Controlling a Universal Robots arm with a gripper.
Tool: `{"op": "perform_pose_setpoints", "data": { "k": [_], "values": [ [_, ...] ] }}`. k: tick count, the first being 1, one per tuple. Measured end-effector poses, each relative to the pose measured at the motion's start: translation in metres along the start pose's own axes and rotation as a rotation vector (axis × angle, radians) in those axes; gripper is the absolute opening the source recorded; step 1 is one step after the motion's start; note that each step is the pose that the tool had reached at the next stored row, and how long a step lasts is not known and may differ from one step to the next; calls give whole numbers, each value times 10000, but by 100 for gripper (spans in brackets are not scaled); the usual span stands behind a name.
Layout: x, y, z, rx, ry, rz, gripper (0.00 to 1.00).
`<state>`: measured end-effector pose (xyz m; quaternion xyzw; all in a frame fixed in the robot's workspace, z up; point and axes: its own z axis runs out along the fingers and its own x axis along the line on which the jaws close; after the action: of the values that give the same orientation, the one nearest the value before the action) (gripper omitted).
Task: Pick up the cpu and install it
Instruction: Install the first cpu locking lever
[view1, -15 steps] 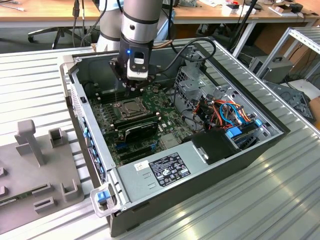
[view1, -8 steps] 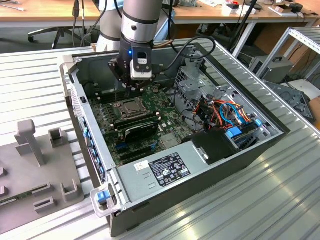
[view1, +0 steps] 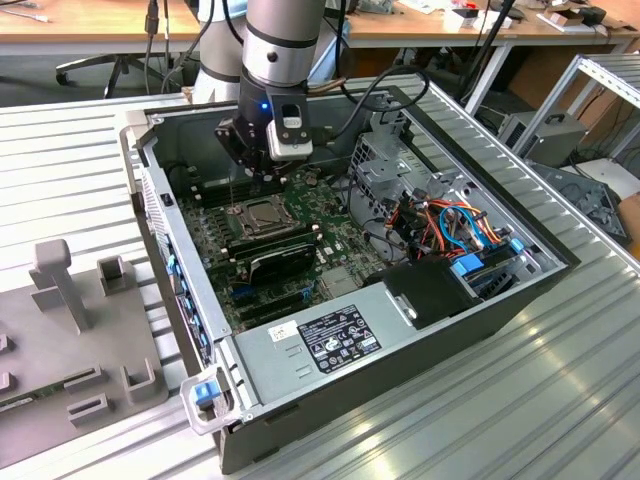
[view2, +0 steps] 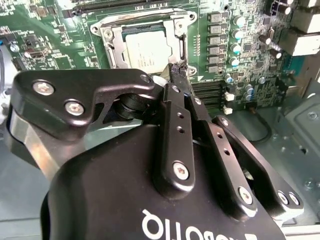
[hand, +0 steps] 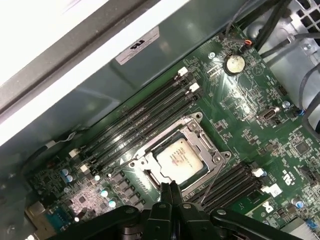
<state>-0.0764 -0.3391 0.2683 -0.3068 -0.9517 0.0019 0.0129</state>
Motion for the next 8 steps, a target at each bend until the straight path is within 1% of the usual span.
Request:
{"op": "perform_pose_setpoints", "data": {
  "k": [8],
  "values": [
    [0, 0, 0, 20, -10, -867, 11]
  ]
}}
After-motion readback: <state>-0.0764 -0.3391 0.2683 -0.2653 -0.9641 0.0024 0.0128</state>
